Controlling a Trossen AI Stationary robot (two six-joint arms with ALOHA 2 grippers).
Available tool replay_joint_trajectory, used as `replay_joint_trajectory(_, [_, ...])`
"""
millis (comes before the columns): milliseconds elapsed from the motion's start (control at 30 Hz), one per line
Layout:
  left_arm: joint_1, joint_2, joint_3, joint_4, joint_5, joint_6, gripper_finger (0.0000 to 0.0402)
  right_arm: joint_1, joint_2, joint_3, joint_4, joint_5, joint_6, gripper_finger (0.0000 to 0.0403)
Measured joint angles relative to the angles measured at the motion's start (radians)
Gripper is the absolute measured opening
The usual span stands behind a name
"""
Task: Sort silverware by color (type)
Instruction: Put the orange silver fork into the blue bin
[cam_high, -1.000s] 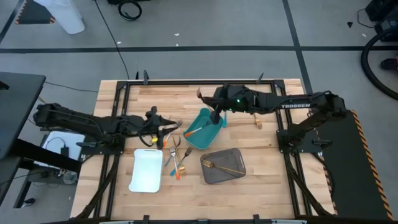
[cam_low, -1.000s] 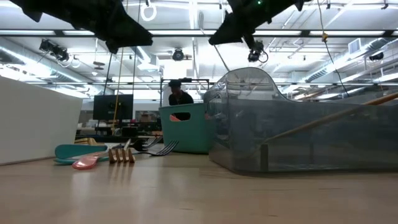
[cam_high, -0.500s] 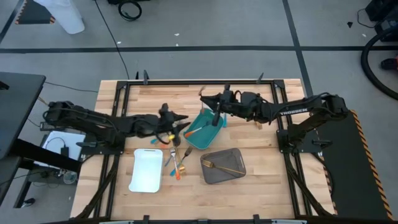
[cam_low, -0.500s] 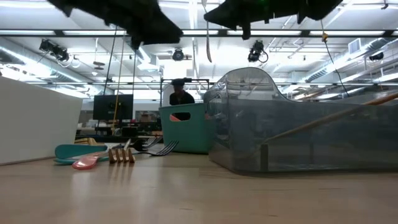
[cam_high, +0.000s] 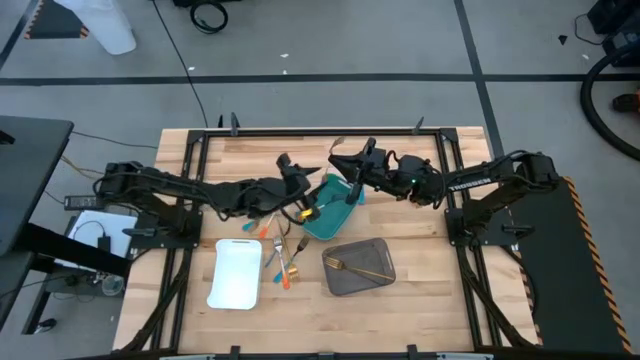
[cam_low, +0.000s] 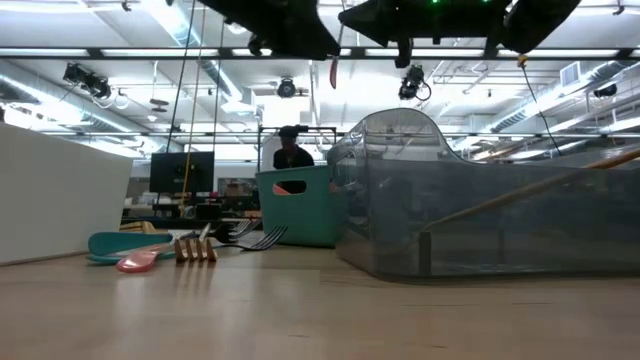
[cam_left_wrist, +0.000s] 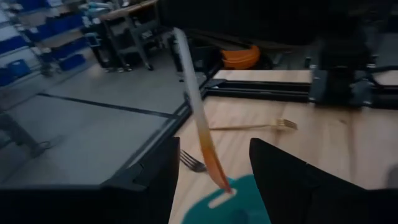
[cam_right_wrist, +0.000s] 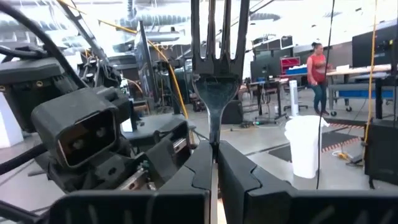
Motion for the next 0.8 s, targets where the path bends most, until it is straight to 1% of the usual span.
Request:
replay_joint_trajectory(167, [0.000, 0.056, 0.058, 0.002, -0.061, 0.019, 0.0201, 0.020, 0.000, 0.000, 0.027, 0.013, -0.014, 0.0018])
replay_joint_trajectory(267, [0.000, 0.067, 0.072, 0.003, -0.067, 0.019, 0.0200, 0.024, 0.000, 0.000, 0.027, 0.013, -0.014, 0.0018])
replay_joint_trajectory(367, [0.000, 0.067, 0.076, 0.001, -0.068, 0.016, 0.0187, 0.024, 0.000, 0.000, 0.027, 0.015, -0.013, 0.0018])
replay_joint_trajectory(500, [0.000, 0.067, 0.076, 0.001, -0.068, -0.006, 0.0147, 0.024, 0.000, 0.000, 0.034, 0.015, -0.012, 0.0018])
replay_joint_trajectory(667, [0.000, 0.067, 0.076, 0.001, -0.067, -0.033, 0.0081, 0.024, 0.000, 0.000, 0.036, 0.014, -0.016, 0.0020])
replay_joint_trajectory(800, [0.001, 0.067, 0.076, 0.002, -0.063, -0.039, 0.0023, 0.024, 0.000, 0.000, 0.034, 0.011, -0.020, 0.0037])
